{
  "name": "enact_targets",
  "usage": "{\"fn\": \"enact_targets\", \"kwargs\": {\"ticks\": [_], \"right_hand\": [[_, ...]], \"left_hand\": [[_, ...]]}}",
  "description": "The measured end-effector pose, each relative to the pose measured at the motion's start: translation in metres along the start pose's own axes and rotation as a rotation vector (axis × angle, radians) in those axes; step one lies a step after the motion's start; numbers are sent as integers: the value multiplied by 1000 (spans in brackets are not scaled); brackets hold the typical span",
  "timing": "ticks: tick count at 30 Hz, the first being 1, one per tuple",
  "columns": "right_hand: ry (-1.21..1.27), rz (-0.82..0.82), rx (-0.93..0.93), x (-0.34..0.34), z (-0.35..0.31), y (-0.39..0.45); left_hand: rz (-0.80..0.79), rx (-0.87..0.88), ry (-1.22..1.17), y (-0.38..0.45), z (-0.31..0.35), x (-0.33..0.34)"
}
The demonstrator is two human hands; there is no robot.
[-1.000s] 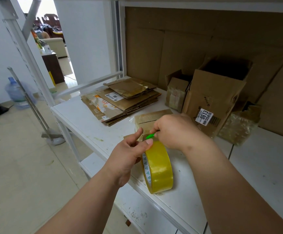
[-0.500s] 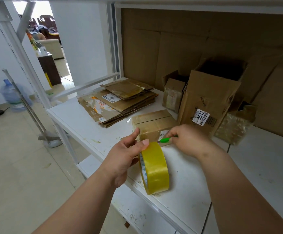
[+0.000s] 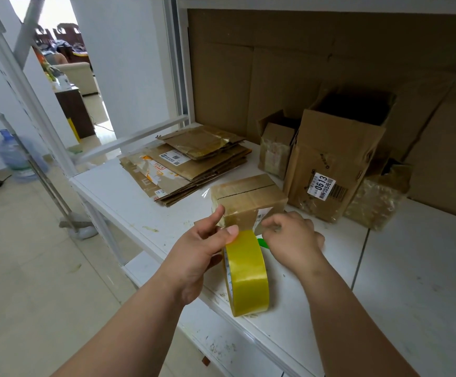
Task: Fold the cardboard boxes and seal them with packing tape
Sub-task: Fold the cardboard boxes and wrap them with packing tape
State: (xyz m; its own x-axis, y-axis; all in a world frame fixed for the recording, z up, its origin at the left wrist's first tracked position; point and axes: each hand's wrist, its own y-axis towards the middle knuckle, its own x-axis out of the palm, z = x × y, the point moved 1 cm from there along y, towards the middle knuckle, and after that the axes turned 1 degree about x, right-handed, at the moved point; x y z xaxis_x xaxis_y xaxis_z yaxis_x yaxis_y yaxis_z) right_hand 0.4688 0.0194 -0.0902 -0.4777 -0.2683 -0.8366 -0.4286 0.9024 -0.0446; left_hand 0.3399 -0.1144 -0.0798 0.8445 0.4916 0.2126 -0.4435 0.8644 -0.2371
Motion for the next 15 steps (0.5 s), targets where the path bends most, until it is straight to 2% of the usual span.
{"fn": "enact_targets", "kwargs": {"ticks": [3, 5, 11, 15], "right_hand": [[524, -151, 90, 2, -11, -2], [721, -298, 161, 4, -20, -3], [963, -480, 339, 12, -33, -2], [1007, -458, 313, 13, -35, -2]], "left_hand": [[-9, 1, 9, 1, -1, -1], [-13, -1, 17, 2, -2, -2], [-32, 7, 67, 5, -2, -5], [-42, 21, 148, 3, 3, -15]]}}
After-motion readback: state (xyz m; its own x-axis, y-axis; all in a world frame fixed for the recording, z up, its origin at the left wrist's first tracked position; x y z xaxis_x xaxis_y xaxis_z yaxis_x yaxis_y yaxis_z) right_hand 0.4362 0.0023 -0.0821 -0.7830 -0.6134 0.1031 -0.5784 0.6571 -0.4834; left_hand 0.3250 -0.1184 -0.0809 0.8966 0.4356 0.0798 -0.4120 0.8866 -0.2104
